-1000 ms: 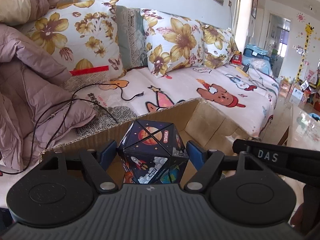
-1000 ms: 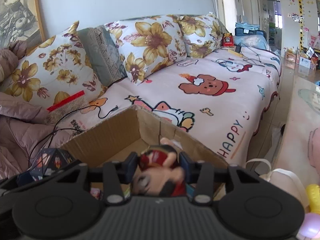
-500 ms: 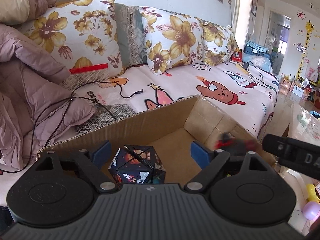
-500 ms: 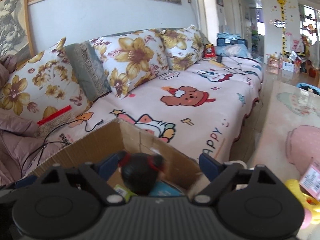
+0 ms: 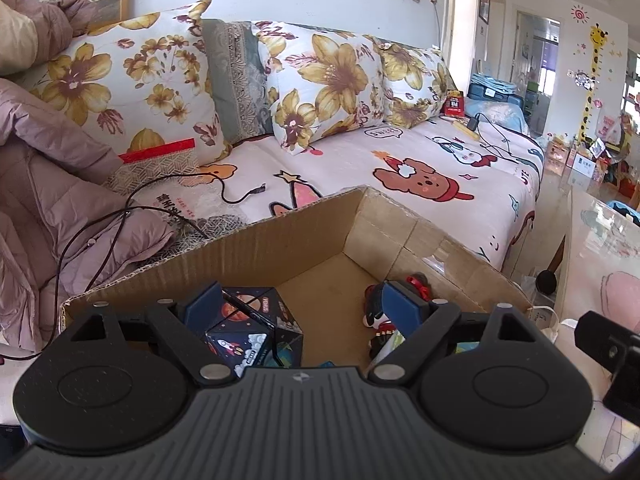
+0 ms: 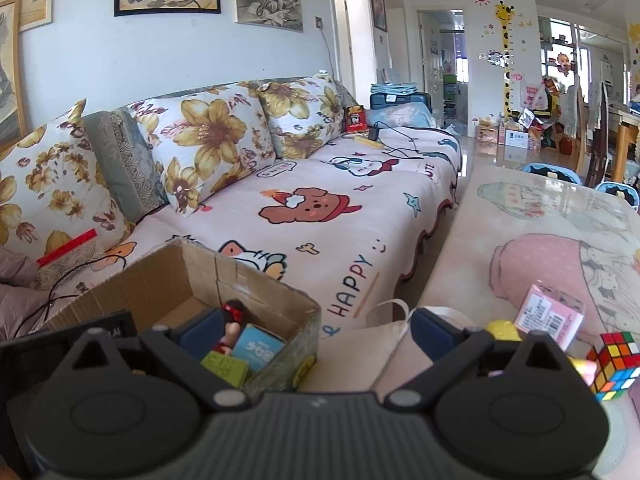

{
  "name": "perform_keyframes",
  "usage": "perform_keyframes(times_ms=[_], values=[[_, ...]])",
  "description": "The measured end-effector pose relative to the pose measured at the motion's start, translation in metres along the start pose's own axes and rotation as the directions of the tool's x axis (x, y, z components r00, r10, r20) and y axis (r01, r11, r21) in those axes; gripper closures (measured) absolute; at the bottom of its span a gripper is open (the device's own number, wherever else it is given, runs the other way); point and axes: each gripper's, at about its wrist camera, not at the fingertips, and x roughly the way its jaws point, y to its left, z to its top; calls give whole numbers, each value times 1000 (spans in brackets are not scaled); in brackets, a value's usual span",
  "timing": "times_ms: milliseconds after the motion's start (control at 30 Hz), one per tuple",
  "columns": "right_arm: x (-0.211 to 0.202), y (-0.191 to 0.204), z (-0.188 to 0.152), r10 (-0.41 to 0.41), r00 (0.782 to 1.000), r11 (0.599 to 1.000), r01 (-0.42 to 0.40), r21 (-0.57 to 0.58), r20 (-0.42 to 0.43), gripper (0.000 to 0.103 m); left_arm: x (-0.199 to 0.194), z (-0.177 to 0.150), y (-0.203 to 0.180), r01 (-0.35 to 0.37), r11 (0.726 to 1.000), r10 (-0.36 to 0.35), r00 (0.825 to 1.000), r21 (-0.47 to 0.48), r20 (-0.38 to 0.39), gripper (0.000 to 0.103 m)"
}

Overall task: Organize rigid objects
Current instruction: 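Lower the puzzle and doll into the cardboard box and open both tools, then move both tools back over the items on the table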

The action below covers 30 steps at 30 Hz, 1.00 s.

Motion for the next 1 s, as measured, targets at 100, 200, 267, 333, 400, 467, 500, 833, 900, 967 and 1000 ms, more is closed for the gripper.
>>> perform_keyframes(times_ms=[100, 200, 267, 333, 400, 467, 500, 833, 900, 967, 1000], values=[[-4, -6, -5, -10, 1000, 1000, 10, 12, -1, 3, 0, -1, -2, 12, 1000, -12, 1000, 22, 0, 0], [-8, -11, -12, -22, 1000, 1000, 22, 8, -3, 3, -1, -3, -4, 24, 999, -24, 1000, 43, 3, 0], [-12, -14, -17, -34, 999, 999, 34, 2, -2, 3, -1, -4, -6, 32, 998, -32, 999, 58, 4, 0], [-16, -17, -22, -41, 999, 999, 41, -1, -3, 3, -3, -5, -9, 41, 996, -42, 999, 75, 9, 0], [-19, -20, -25, -47, 999, 999, 47, 1, -3, 3, -3, -6, -11, 48, 994, -50, 999, 95, 12, 0], [-24, -25, -29, -53, 999, 999, 53, 5, 1, 3, -3, -7, -13, 60, 992, -62, 998, 112, 8, 0], [-26, -27, -30, -57, 998, 998, 57, 7, 3, 3, -3, -8, -14, 67, 991, -68, 998, 118, 6, 0], [-47, -45, -45, -96, 995, 995, 96, 25, 14, 2, -4, -14, -24, 102, 976, -104, 995, 191, -3, 0], [-50, -47, -48, -103, 995, 994, 102, 23, 16, 2, -4, -15, -25, 105, 974, -107, 994, 200, -5, 0], [-53, -49, -51, -108, 994, 994, 107, 18, 18, 2, -4, -15, -26, 110, 972, -112, 994, 210, -2, 0], [-55, -49, -52, -110, 994, 994, 110, 15, 21, 2, -5, -16, -28, 110, 970, -113, 994, 216, -1, 0]])
